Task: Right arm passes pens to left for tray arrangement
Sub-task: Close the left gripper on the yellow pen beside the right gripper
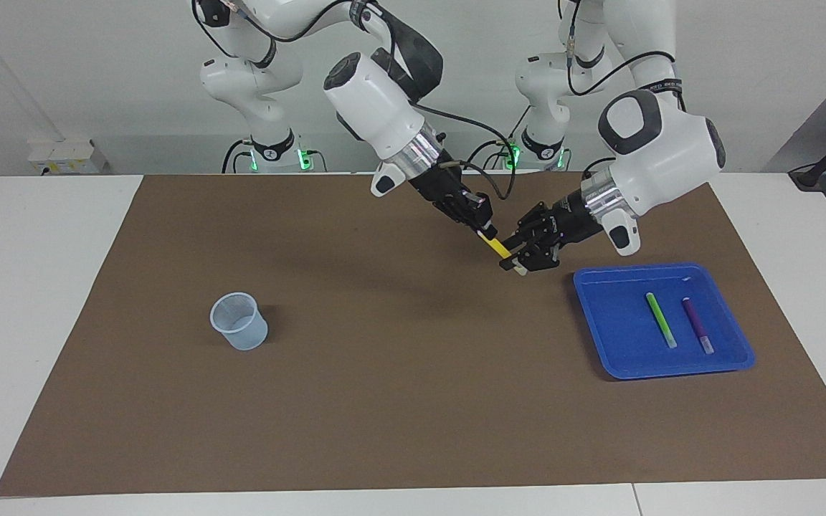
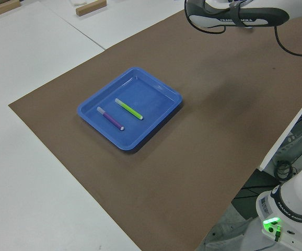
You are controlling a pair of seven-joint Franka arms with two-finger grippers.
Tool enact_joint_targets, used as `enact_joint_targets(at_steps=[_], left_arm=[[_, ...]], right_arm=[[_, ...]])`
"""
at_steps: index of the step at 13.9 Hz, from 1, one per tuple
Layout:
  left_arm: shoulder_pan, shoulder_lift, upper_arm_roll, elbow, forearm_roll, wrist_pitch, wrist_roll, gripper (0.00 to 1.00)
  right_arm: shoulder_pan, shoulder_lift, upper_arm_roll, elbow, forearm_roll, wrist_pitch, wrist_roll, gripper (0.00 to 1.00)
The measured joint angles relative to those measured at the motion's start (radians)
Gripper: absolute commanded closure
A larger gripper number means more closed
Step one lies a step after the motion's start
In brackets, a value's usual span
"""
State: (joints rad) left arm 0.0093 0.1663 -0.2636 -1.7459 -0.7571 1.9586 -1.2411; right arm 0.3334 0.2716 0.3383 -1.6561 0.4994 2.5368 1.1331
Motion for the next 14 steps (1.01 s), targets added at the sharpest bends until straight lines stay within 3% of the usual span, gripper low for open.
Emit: enact_joint_targets(at_steps=[2, 7, 10, 11, 13, 14], left_arm=[[0.000, 0.000, 0.000, 0.000, 0.000, 0.000, 0.000, 1.00], [0.000, -0.001, -0.001, -0.002, 0.002, 0.001, 0.000, 1.00], [0.000, -0.001, 0.000, -0.002, 0.002, 0.000, 0.000, 1.00], [0.000, -0.002, 0.000, -0.002, 0.002, 0.000, 0.000, 1.00], [0.000, -0.002, 0.001, -0.002, 0.002, 0.000, 0.000, 1.00], [0.001, -0.002, 0.003, -0.002, 0.002, 0.000, 0.000, 1.00]], right_arm=[[0.000, 0.000, 0.000, 0.000, 0.000, 0.000, 0.000, 0.93], [0.000, 0.001, -0.002, 0.000, 0.000, 0.001, 0.000, 0.92], [0.000, 0.001, -0.002, 0.001, 0.000, 0.001, 0.000, 0.80], [0.000, 0.001, -0.002, 0.001, 0.000, 0.001, 0.000, 0.59], [0.000, 0.001, -0.002, 0.001, 0.000, 0.001, 0.000, 0.00], [0.000, 0.001, -0.002, 0.001, 0.000, 0.001, 0.000, 0.00]])
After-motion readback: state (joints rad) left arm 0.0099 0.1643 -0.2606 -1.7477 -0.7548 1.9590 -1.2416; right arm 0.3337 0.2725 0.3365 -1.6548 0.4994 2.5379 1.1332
